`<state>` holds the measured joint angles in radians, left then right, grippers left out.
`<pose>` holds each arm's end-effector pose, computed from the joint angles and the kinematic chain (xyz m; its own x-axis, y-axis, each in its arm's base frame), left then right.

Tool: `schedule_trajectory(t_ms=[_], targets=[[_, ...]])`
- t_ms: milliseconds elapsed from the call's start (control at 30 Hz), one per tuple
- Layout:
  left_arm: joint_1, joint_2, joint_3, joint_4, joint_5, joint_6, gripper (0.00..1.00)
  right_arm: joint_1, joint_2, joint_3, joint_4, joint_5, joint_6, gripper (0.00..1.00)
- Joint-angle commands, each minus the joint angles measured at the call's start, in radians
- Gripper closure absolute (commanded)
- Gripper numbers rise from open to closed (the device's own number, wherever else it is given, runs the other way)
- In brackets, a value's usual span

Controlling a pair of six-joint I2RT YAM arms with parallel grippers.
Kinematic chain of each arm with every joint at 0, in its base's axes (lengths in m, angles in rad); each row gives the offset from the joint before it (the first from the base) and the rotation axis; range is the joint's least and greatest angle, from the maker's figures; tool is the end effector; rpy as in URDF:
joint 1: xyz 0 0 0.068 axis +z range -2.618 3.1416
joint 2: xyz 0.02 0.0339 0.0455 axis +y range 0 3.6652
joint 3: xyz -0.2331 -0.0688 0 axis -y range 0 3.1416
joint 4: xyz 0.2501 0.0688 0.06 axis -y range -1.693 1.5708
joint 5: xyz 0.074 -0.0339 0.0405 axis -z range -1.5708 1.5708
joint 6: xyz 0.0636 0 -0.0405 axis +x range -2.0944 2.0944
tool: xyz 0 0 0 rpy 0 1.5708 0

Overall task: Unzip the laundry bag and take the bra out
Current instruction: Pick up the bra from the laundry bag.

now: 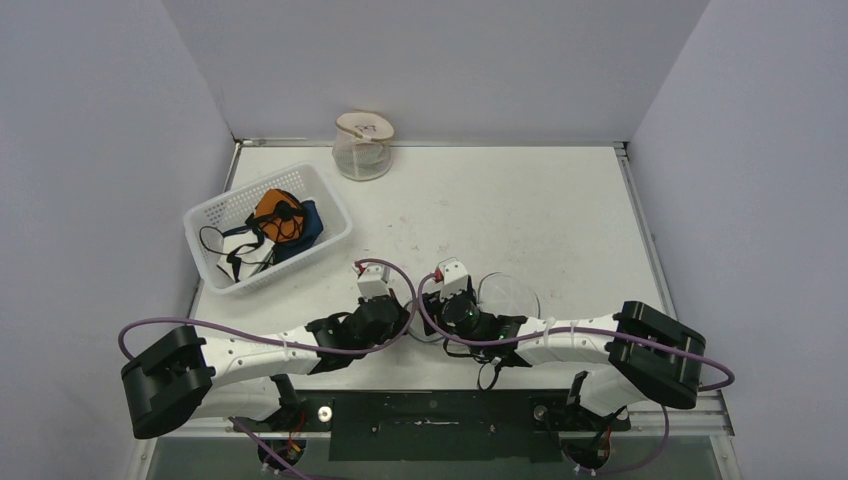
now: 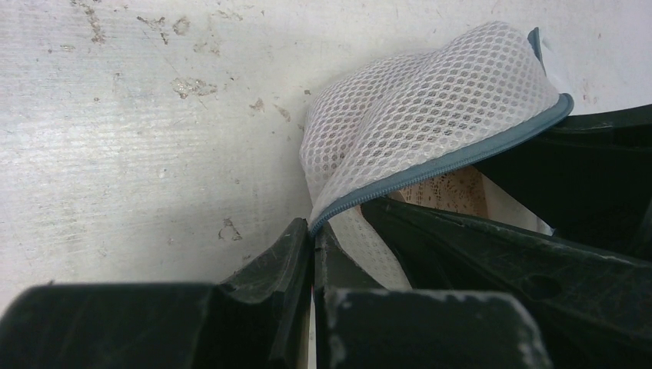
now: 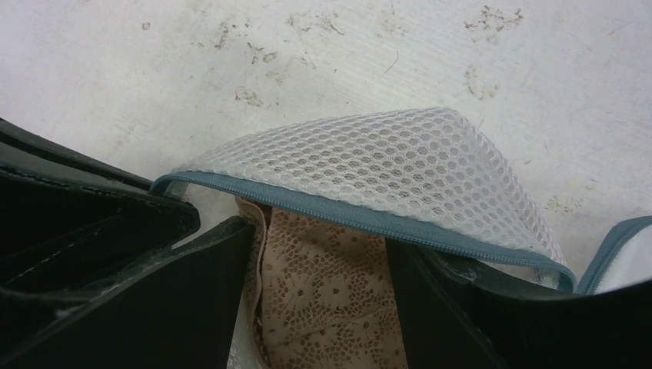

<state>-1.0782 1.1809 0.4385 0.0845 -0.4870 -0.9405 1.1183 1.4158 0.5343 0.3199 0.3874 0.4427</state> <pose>0.1488 -0.2144 0.1246 -0.6580 -0.2837 -0.6975 0.1221 0.8739 -0.4706 0.1536 0.2610 0.1182 -0.5072 -0.1362 -0.8510 -0.5264 0.8308 0.1808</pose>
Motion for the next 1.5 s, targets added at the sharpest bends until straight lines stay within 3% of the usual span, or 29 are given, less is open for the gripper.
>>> schedule_trajectory(t_ms=[0,200,500,667,867,1067,1300,1467], targets=[[-0.001,-0.002,0.036,-0.016,-0.014,-0.011,1.0,-0.008,0.01,0.033,0.08,-0.044,-0.019,0.35],[-0.001,0.012,0.013,-0.037,0.001,-0.026,1.0,-0.016,0.012,0.038,-0.016,0.056,0.012,0.6],[0.0,0.013,0.007,-0.083,0.006,-0.037,1.0,-0.053,-0.108,-0.034,-0.103,0.136,0.073,0.72],[-0.001,0.013,-0.005,-0.075,0.022,-0.035,1.0,-0.055,-0.199,-0.085,-0.057,0.076,0.056,0.7],[-0.005,0.036,-0.004,-0.022,0.055,-0.008,1.0,-0.032,-0.309,-0.111,-0.01,-0.005,0.031,0.53],[-0.007,0.062,-0.002,0.0,0.065,-0.007,1.0,0.048,-0.274,-0.035,-0.052,0.013,-0.012,0.39],[-0.007,0.063,0.002,0.009,0.067,-0.011,1.0,0.087,-0.119,0.053,-0.13,0.048,-0.016,0.39],[-0.007,0.043,-0.01,0.005,0.062,-0.021,1.0,0.086,-0.048,0.058,-0.079,0.111,-0.002,0.42]])
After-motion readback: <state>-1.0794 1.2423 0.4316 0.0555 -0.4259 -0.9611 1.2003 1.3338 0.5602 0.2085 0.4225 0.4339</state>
